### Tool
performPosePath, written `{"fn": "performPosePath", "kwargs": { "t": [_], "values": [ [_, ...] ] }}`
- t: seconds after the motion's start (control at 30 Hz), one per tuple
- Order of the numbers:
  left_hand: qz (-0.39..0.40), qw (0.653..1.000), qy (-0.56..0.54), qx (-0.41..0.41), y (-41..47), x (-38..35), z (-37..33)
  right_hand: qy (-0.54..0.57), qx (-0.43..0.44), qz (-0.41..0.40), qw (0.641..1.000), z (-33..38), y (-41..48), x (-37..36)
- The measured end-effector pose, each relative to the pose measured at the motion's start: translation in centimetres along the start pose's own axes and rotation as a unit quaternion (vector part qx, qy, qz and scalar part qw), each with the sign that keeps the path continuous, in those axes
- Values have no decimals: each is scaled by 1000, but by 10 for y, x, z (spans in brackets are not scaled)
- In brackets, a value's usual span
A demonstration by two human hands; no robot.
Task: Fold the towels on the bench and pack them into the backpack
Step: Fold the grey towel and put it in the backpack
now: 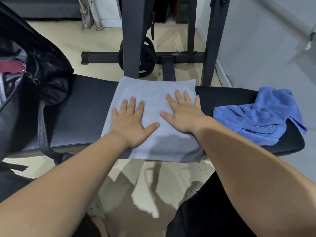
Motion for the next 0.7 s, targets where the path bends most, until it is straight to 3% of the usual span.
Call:
{"fn": "performPosePath", "kwargs": {
  "t": [0.17, 0.27, 0.33, 0.5, 0.57, 0.7],
  "values": [
    [20, 999, 24, -9, -19, -1, 5, -52, -13, -87, 995, 17, -8, 25],
    [6, 994, 106, -22, -42, 12, 3, -92, -27, -136, 986, 27, -17, 38],
    [-32, 988, 147, -41, -57, 27, 1, -71, -17, -138, 988, 33, -19, 38],
    [-79, 989, 123, -30, -60, 47, 23, -53, 29, -147, 987, 41, -17, 28],
    [-99, 985, 137, -37, -50, 47, 35, -42, 23, -117, 992, 37, -13, 21],
    [7, 1000, 20, -17, -31, 18, 66, -29, 5, -82, 996, 28, -8, 18]
  ]
}}
Point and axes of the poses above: each hand's wrist, its own y-axis towards the middle knuckle, its own x-axis out of the back of the hand, z = x × y, the point moved 7 cm from there along y, towards the middle knuckle, and after that the axes turned 6 degrees about z, right-handed, at the moved point
